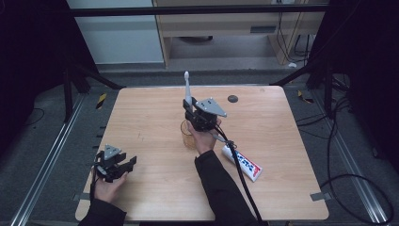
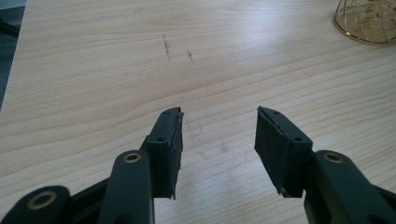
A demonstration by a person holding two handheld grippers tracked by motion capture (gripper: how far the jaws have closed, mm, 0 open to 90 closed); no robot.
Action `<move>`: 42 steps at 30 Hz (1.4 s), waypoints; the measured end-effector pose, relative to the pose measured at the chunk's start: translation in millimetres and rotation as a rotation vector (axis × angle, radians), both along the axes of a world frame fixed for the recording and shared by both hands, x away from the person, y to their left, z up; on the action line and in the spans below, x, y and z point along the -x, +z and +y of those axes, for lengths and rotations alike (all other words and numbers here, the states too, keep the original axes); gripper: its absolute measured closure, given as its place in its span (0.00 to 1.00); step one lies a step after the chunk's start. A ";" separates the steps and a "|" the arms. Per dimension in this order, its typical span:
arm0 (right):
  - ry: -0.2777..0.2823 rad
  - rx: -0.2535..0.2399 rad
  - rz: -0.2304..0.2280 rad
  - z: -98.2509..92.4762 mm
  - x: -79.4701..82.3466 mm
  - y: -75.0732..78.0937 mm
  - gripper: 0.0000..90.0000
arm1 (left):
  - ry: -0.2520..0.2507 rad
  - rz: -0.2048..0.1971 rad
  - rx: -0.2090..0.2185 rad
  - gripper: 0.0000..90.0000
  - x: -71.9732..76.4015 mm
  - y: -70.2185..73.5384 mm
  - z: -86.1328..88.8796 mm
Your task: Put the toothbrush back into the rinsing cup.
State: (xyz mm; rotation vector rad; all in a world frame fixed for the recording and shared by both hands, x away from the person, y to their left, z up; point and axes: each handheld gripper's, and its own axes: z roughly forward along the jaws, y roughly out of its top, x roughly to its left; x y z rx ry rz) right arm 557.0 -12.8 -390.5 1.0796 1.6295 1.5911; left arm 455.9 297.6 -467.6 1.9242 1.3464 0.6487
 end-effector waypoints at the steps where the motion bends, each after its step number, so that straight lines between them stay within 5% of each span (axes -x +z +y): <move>1: 0.003 0.007 0.006 2.0 -0.3 -2.2 0.75 | 0.000 0.000 0.001 0.56 0.0 -0.1 0.0; 42: 0.018 0.093 0.096 15.6 3.1 -43.6 0.75 | -0.003 0.000 -0.004 0.57 0.0 -0.3 -0.7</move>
